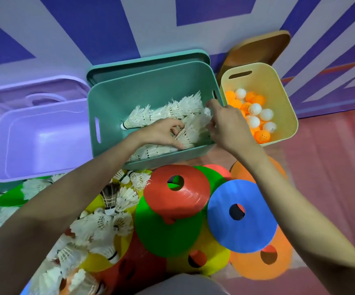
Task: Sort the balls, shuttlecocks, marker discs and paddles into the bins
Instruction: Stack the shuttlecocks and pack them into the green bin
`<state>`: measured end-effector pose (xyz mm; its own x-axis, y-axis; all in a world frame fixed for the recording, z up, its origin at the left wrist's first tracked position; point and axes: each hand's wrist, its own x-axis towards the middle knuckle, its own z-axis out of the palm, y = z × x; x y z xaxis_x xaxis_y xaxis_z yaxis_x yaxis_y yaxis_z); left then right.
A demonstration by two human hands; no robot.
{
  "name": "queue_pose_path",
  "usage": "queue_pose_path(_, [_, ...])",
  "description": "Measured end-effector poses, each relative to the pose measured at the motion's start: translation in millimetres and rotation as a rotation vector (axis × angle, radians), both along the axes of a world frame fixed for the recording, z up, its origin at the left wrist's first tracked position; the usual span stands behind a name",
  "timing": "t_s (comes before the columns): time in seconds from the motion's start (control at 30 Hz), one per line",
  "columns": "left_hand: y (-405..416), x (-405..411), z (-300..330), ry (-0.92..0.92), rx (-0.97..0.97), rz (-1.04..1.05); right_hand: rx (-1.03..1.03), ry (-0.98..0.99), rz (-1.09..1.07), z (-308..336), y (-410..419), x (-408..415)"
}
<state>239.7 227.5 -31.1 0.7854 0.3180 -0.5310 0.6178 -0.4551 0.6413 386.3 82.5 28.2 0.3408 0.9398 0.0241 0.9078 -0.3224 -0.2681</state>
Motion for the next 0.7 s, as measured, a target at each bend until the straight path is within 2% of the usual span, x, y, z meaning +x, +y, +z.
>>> queue_pose_path(0.17, [-2.8,-3.4,10.9,0.034,0.096,-0.081,-0.189,-0.134,0.073,3.0,8.0,2.6])
queue_pose_path(0.43, [0.9,-11.8,16.8,0.066,0.058,-0.08,-0.328,-0.293,0.06,-1.1,10.5,-15.6])
queue_pose_path(0.57, [-0.3,-22.2,19.3,0.06,0.088,-0.086,-0.378,-0.296,0.055,-0.8,11.2,-17.0])
queue_pose_path(0.7, [-1.8,-39.7,30.9,-0.031,0.137,0.032,-0.385,-0.239,-0.005,2.6,10.3,-25.2])
